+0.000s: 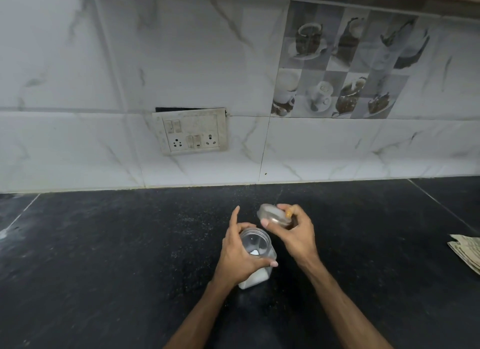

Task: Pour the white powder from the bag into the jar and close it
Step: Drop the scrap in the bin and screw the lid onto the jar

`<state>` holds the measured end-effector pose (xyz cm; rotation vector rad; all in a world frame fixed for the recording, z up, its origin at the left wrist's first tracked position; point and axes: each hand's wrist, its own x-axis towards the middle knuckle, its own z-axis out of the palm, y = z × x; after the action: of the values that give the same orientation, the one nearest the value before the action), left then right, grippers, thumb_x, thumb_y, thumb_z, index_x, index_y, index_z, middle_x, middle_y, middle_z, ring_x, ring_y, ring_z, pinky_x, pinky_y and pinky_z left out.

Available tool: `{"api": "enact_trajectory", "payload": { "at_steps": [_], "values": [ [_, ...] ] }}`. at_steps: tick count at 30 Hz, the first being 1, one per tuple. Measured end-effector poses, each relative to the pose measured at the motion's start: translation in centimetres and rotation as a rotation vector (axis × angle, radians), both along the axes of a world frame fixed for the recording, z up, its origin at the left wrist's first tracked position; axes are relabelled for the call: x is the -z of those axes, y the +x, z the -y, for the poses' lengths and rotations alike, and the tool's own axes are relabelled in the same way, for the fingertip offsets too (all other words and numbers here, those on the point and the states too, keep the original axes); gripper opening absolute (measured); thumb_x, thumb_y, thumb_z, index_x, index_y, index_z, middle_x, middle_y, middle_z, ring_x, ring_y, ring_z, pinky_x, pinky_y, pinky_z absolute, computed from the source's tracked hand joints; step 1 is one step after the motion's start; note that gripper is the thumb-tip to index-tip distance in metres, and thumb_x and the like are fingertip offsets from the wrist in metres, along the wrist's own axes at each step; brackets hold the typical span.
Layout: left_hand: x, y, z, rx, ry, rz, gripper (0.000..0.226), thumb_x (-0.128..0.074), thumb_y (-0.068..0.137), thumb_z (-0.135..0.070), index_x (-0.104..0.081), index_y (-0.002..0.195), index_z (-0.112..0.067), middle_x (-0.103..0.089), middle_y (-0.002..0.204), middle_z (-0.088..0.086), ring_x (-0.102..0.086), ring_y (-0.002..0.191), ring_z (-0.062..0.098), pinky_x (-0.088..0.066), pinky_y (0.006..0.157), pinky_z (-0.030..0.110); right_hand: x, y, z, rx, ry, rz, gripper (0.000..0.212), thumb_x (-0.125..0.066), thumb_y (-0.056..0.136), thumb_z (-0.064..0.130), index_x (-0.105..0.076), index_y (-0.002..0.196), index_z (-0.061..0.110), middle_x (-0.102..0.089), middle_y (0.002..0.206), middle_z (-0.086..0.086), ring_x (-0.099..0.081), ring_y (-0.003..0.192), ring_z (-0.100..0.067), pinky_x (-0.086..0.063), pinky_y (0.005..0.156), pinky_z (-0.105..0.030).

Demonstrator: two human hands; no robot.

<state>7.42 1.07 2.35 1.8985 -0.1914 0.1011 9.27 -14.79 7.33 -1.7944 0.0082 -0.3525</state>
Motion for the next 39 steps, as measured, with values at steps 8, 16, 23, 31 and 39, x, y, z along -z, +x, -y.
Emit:
{"api": "enact_trajectory", "payload": {
  "at_steps": [8, 16, 23, 31, 39],
  "values": [
    [1.8, -0.3, 0.2, -0.024, -0.126, 0.008, 0.137, -0.094, 0.052, -0.034, 0.006, 0.143, -0.056, -0.053, 0.128, -0.015, -0.06, 0.116, 0.001, -0.048, 0.098, 0.019, 2.5, -1.3, -1.4, -0.267, -0.301, 0.12, 0.058, -0.093, 0.054, 0.037, -0.074, 0.107, 0.021, -0.065, 0.119, 0.008, -0.063, 0.112, -0.007, -0.055, 0.093, -0.031],
    [2.5, 0.1, -0.1, 0.021, -0.136, -0.022, 0.14, -0.095, 0.055, -0.034, 0.009, 0.149, -0.038, -0.053, 0.126, -0.019, -0.059, 0.116, -0.001, -0.042, 0.097, 0.009, 3.0, -1.2, -1.6, -0.297, -0.393, 0.138, 0.041, -0.093, 0.055, 0.035, -0.066, 0.085, 0.025, -0.061, 0.123, 0.011, -0.059, 0.116, -0.005, -0.053, 0.091, -0.028],
    [2.8, 0.1, -0.1, 0.025, -0.132, -0.002, 0.134, -0.095, 0.056, -0.034, 0.001, 0.151, -0.033, -0.053, 0.126, -0.017, -0.06, 0.116, 0.0, -0.044, 0.097, 0.012, 3.2, -1.1, -1.4, -0.321, -0.438, 0.095, 0.043, -0.092, 0.054, 0.043, -0.062, 0.084, 0.036, -0.057, 0.128, 0.013, -0.056, 0.117, -0.002, -0.051, 0.093, -0.024],
    [3.2, 0.3, -0.1, 0.013, -0.16, -0.001, 0.131, -0.095, 0.056, -0.034, -0.005, 0.152, -0.034, -0.054, 0.12, -0.031, -0.06, 0.117, 0.0, -0.046, 0.099, 0.017, 2.9, -1.0, -1.4, -0.315, -0.504, 0.093, 0.049, -0.09, 0.055, 0.041, -0.068, 0.09, 0.016, -0.055, 0.126, 0.016, -0.055, 0.116, 0.0, -0.05, 0.093, -0.023],
    [3.2, 0.3, -0.4, 0.023, -0.115, 0.004, 0.13, -0.094, 0.055, -0.033, -0.005, 0.149, -0.041, -0.055, 0.128, -0.016, -0.058, 0.121, 0.003, -0.044, 0.101, 0.019, 0.7, -1.4, -1.0, -0.335, -0.699, 0.004, 0.046, -0.079, 0.058, 0.063, -0.057, 0.085, 0.033, -0.043, 0.144, 0.02, -0.038, 0.134, 0.002, -0.032, 0.11, -0.028]
  ]
}}
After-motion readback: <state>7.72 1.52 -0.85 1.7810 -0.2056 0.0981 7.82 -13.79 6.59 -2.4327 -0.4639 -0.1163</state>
